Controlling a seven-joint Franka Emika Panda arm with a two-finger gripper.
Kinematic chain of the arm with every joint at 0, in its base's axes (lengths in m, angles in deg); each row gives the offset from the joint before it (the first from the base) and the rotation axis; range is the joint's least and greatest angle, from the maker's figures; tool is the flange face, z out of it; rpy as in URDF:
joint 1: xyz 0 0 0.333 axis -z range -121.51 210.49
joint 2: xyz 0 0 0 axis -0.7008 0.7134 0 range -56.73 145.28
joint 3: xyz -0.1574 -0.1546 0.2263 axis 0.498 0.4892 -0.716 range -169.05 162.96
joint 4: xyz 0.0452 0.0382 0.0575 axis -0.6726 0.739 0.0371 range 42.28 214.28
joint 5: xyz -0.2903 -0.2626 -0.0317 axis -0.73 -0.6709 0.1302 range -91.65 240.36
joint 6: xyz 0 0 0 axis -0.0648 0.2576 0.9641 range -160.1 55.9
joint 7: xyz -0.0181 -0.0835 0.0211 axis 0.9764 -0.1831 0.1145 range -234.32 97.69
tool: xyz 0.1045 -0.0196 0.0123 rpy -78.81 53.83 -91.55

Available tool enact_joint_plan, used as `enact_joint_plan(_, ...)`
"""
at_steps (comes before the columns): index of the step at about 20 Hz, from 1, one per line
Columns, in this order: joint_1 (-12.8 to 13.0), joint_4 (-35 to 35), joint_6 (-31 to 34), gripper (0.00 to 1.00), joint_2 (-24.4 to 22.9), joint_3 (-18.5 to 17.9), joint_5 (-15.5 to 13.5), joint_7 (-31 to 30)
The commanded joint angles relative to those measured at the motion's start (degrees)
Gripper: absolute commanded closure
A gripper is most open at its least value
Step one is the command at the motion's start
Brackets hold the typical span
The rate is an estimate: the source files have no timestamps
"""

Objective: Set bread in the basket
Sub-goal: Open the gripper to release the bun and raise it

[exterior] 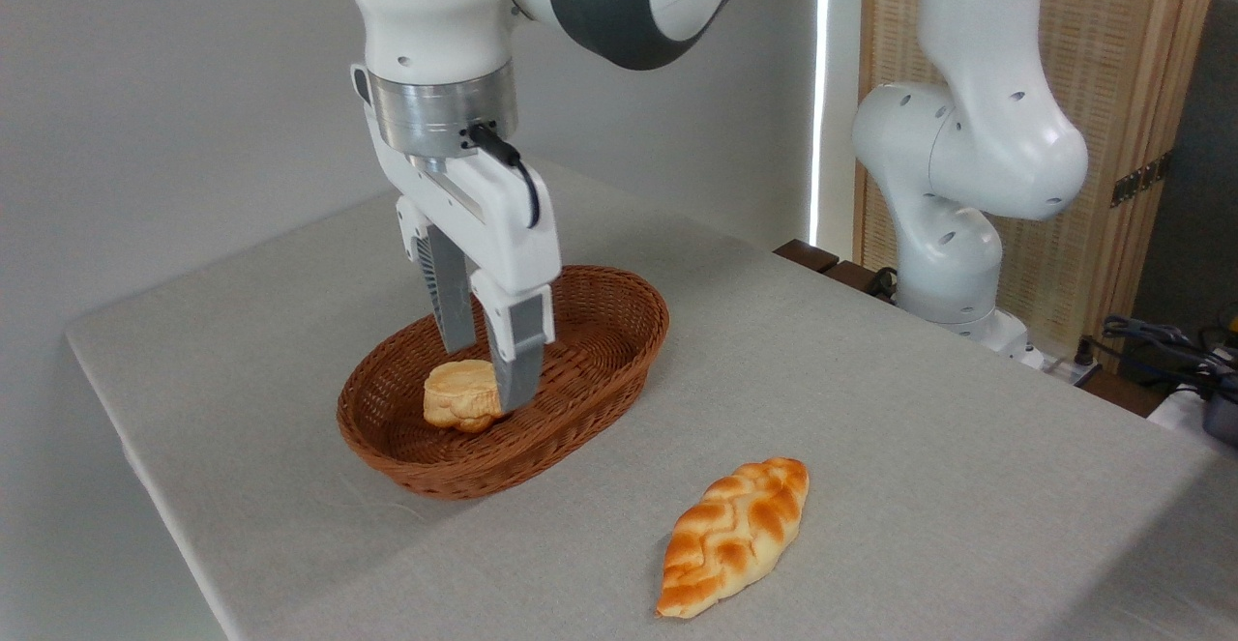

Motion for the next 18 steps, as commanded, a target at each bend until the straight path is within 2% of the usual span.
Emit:
enact_joint_plan(1, 0.44, -1.13, 1.33, 0.00, 0.48, -2.79, 1.69, -1.44)
enact_joint_plan(3, 0.44, -1.74, 1.33, 0.00, 0.57, -2.88, 1.87, -2.22)
enact_joint_plan(6, 0.62, -2.44, 1.33, 0.00, 0.92, -2.00, 6.34, -8.71)
enact_joint_plan(7, 0.97, -3.49, 1.33, 0.00, 1.27, -1.83, 6.53, -10.39)
enact_joint_plan(9, 0.97, -4.21, 1.24, 0.00, 1.71, -1.47, 5.48, -11.98)
enact_joint_plan(13, 1.06, -4.21, 0.36, 0.00, 2.50, -0.24, 2.84, -11.28)
enact_joint_plan(15, 1.15, -4.29, 0.36, 0.00, 2.86, 1.50, 2.75, -11.37)
enact_joint_plan(18, 1.15, -4.21, 0.36, 0.00, 2.77, 1.95, 2.49, -11.20)
